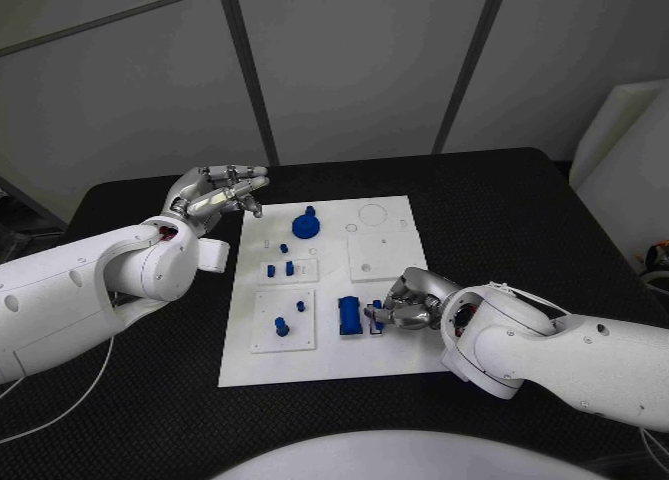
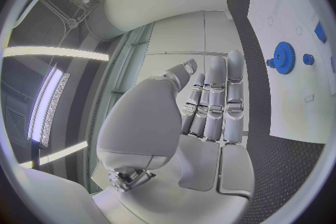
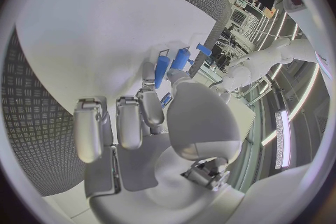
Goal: Assemble the parts on the task board
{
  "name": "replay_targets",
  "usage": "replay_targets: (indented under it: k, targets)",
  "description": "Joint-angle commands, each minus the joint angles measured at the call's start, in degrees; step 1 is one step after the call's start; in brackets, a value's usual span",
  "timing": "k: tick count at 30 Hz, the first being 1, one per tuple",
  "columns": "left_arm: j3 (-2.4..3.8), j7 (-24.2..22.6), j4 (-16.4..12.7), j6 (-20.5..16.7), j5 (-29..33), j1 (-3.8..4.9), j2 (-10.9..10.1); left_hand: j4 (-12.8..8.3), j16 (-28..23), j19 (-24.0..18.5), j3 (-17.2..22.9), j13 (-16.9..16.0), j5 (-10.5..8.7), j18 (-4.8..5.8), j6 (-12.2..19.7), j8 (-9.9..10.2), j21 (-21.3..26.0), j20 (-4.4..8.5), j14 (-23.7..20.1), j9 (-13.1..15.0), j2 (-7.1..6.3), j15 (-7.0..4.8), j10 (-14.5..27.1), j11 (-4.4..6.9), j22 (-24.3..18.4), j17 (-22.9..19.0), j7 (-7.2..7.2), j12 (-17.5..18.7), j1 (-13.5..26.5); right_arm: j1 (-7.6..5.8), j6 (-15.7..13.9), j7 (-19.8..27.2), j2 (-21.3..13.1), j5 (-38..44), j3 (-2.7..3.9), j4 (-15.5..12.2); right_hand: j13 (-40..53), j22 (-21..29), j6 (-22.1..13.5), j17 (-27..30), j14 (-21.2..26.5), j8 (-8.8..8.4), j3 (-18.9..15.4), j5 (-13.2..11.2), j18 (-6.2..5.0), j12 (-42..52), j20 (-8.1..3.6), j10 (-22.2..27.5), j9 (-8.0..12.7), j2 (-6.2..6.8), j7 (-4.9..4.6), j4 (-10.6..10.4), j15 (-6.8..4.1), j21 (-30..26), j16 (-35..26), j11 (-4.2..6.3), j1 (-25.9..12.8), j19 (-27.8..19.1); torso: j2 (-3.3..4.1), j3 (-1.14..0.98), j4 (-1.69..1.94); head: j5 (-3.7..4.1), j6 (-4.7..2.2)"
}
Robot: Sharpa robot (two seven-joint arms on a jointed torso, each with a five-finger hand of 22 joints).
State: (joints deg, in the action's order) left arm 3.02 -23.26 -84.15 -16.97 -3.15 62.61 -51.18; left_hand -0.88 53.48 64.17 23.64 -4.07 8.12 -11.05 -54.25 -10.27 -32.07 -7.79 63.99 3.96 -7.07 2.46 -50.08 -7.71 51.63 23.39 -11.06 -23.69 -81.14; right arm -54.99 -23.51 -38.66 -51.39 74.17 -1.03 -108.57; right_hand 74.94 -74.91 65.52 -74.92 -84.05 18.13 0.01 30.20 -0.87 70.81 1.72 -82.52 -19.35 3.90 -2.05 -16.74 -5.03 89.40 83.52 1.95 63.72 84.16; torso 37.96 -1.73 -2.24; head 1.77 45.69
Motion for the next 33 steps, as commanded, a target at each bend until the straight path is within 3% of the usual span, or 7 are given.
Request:
replay_targets:
  k: [1, 9, 18, 23, 25, 29, 33]
  targets:
    - [0.04, 0.0, 0.1, 0.6, 0.0, 0.08, 0.1, -0.1, 0.1, -0.4, -0.4, 0.1, -0.29, 0.61, 0.2, -0.3, 0.2, 0.06, -0.3, -0.1, 0.54, 0.02, 0.4, 0.06, 0.1, -0.1, -0.03, -0.1, 0.0, 0.05, -0.1, 1.7, 0.2, -0.1, -0.06, -0.5, 1.0, -14.9, 0.3, -5.9, -4.1, 0.28, -0.7, -0.9, 0.78, 0.3, -0.39, -0.5, -0.1, -0.02, -0.09, 0.0, -0.22, 0.3, 0.1, -0.06, -0.9, 5.6, 0.00, -0.02, -0.01, 0.01, 0.05]
    - [0.04, 0.0, 0.1, 0.6, 0.0, 0.08, 0.1, -0.1, 0.1, -0.4, -0.4, 0.1, -0.29, 0.61, 0.2, -0.3, 0.2, 0.06, -0.3, -0.1, 0.54, 0.02, 0.4, 0.06, 0.1, -0.1, -0.03, -0.1, 0.0, 0.05, 0.3, 1.7, 0.1, 0.0, -0.06, -0.6, 1.1, -14.9, 0.3, -5.9, -4.1, 0.30, -0.9, -1.0, 0.79, 0.4, -0.40, -0.5, -0.2, -0.11, -0.06, 0.0, -0.23, 0.4, 0.2, -0.04, -0.9, 5.7, -0.01, -0.01, -0.01, 0.04, 0.17]
    - [0.04, 0.0, 0.1, 0.6, 0.0, 0.08, 0.1, -0.1, 0.1, -0.4, -0.4, 0.1, -0.29, 0.61, 0.2, -0.3, 0.2, 0.06, -0.3, -0.1, 0.54, 0.02, 0.4, 0.06, 0.1, -0.1, -0.03, -0.1, 0.0, 0.05, 1.0, 1.7, 0.0, 0.2, -0.06, -0.7, 1.4, -14.9, 0.2, -6.0, -4.1, 0.41, -0.9, 0.4, 0.79, 0.5, -0.48, -0.6, -0.4, -0.69, 0.06, 0.4, -0.33, 0.4, 0.2, 0.09, 0.9, 5.7, -0.02, 0.02, -0.01, 0.05, 0.26]
    - [0.04, 0.0, 0.1, 0.6, 0.0, 0.08, 0.0, -0.1, 0.1, -0.4, -0.4, 0.1, -0.29, 0.61, 0.2, -0.3, 0.2, 0.06, -0.3, -0.1, 0.54, 0.02, 0.4, 0.06, 0.1, -0.1, -0.03, -0.1, 0.0, 0.05, 0.0, 3.3, -0.7, 0.9, -0.06, -1.0, 0.8, -14.7, -0.1, -5.6, -4.0, 0.29, -1.0, 0.4, 0.72, -0.4, -0.48, -0.2, -0.4, -0.54, -0.03, 0.5, -0.31, 0.1, 0.0, 0.01, 1.6, 5.5, -0.01, 0.01, 0.01, 0.03, 0.30]
    - [0.04, 0.0, 0.1, 0.5, 0.0, 0.07, 0.0, -0.1, 0.1, -0.4, -0.4, 0.1, -0.29, 0.61, 0.2, -0.3, 0.2, 0.06, -0.3, -0.1, 0.54, 0.02, 0.4, 0.06, 0.1, -0.1, -0.03, -0.1, 0.0, 0.05, -0.9, 5.3, -1.3, 1.2, -0.07, -1.2, 0.1, -14.3, -1.1, -5.1, -3.9, -0.23, -1.1, 0.1, 0.58, -1.5, -0.43, 0.3, -0.3, -0.17, -0.37, 0.9, -0.18, -0.3, -0.4, -0.20, 2.9, 5.1, -0.04, 0.03, 0.03, 0.04, 0.30]
    - [0.04, 0.0, 0.0, 0.5, 0.0, 0.07, -0.1, -0.1, 0.1, -0.4, -0.4, 0.1, -0.29, 0.61, 0.2, -0.3, 0.2, 0.06, -0.3, -0.1, 0.54, 0.02, 0.4, 0.06, 0.1, -0.1, -0.03, -0.1, 0.0, 0.05, -3.0, 10.6, -2.7, 2.9, -0.07, -1.5, -0.9, -13.5, -5.6, -4.4, -3.7, -3.13, -1.1, -1.8, 0.32, -3.1, 0.23, 1.4, 0.8, 0.98, -2.26, 2.6, 0.85, -1.1, -1.0, -1.61, 7.5, 4.5, -0.04, 0.06, 0.01, 0.01, 0.17]
    - [0.04, -0.1, 0.0, 0.5, 0.0, 0.07, -0.1, -0.1, 0.1, -0.4, -0.4, 0.1, -0.29, 0.61, 0.2, -0.3, 0.2, 0.06, -0.3, -0.1, 0.54, 0.02, 0.4, 0.06, 0.1, -0.1, -0.03, -0.1, 0.0, 0.05, -4.2, 15.2, -3.9, 5.0, -0.07, -1.8, -1.3, -13.1, -8.7, -4.0, -3.7, -5.91, -0.9, -4.3, 0.16, -3.9, 1.28, 2.1, 1.9, 1.17, -3.91, 4.1, 2.04, -1.6, -1.3, -3.03, 11.7, 4.0, -0.06, 0.01, -0.02, 0.08, 0.14]
